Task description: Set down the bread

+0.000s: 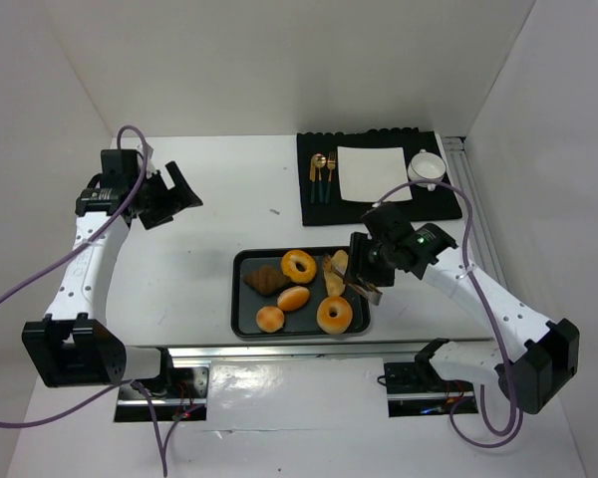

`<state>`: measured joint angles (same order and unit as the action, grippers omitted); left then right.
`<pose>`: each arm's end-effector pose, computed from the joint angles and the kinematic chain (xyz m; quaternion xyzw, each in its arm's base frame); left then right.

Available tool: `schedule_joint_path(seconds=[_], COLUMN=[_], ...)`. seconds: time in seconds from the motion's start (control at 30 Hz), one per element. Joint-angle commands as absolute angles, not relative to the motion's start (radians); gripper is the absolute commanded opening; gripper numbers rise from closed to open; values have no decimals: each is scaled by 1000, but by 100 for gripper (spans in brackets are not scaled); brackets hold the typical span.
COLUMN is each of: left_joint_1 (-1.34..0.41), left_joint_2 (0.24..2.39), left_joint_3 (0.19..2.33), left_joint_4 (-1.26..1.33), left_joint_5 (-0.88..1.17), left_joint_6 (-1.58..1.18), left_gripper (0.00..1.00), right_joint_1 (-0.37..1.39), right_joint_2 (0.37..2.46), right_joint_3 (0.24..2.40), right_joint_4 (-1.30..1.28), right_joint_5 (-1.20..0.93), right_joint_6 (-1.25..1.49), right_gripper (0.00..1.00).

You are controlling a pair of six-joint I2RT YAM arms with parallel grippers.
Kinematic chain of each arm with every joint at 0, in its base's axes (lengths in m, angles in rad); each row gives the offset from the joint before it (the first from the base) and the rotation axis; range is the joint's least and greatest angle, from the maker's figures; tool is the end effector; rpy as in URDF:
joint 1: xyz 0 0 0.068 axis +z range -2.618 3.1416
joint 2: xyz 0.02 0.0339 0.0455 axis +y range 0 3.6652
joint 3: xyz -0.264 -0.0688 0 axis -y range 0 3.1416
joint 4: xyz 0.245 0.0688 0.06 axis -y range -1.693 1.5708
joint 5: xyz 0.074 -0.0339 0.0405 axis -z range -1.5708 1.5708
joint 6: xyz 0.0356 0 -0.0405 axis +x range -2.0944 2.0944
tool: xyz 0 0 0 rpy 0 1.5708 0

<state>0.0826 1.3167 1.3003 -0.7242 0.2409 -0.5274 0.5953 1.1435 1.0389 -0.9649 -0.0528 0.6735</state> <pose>0.2795 0.0146 0.3517 -0.2266 0.8811 -0.1956 0.3662 0.1754 0.1211 0.2918 0.0313 0.9679 0.1676 0.1845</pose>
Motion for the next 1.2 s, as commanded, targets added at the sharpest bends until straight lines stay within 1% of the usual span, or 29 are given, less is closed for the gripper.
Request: schedule_joint_path(seconds=[0.0, 0.17, 0.5, 0.67, 0.83, 0.97, 1.0, 1.03, 1.07, 1.17], left_joint_1=[87, 87, 87, 87, 87, 87, 87, 87, 87, 87], left_joint_2=[1316, 1334, 1353, 1353, 1353, 1353, 1353, 1353, 1362, 1362], left_joint_3=[1290, 1290, 1290, 1281, 1281, 1290, 1290, 1290, 1290, 1290], left_joint_4=[-693, -693, -683, -683, -683, -683, -683, -683, -683, -683], left_joint_5=[258, 249, 261, 252, 252, 252, 252, 252, 252, 252], left_joint_6=[-523, -523, -523, -523, -523, -523, -523, -523, -523, -523], left_gripper=[99, 99, 99, 99, 99, 99, 99, 99, 99, 99], right_joint_1=[589, 589, 589, 589, 589, 589, 589, 589, 589, 589], right_joint_2=[1170, 1160, 1169, 1210, 1244, 1255, 1255, 1246, 1246, 1246], right_joint_3=[1049, 1086, 1055, 1037, 1049, 1094, 1121, 1138, 1153, 1222], right_joint_4=[-969, -1034, -1034, -957, -905, -929, -930, -955, -956, -991], right_joint_5=[-63, -25, -60, -86, -107, -71, -60, -49, -26, 4], right_joint_6=[664, 664, 621, 611, 592, 583, 583, 583, 583, 572], right_gripper=[62, 62, 62, 63, 62, 49, 43, 40, 38, 38])
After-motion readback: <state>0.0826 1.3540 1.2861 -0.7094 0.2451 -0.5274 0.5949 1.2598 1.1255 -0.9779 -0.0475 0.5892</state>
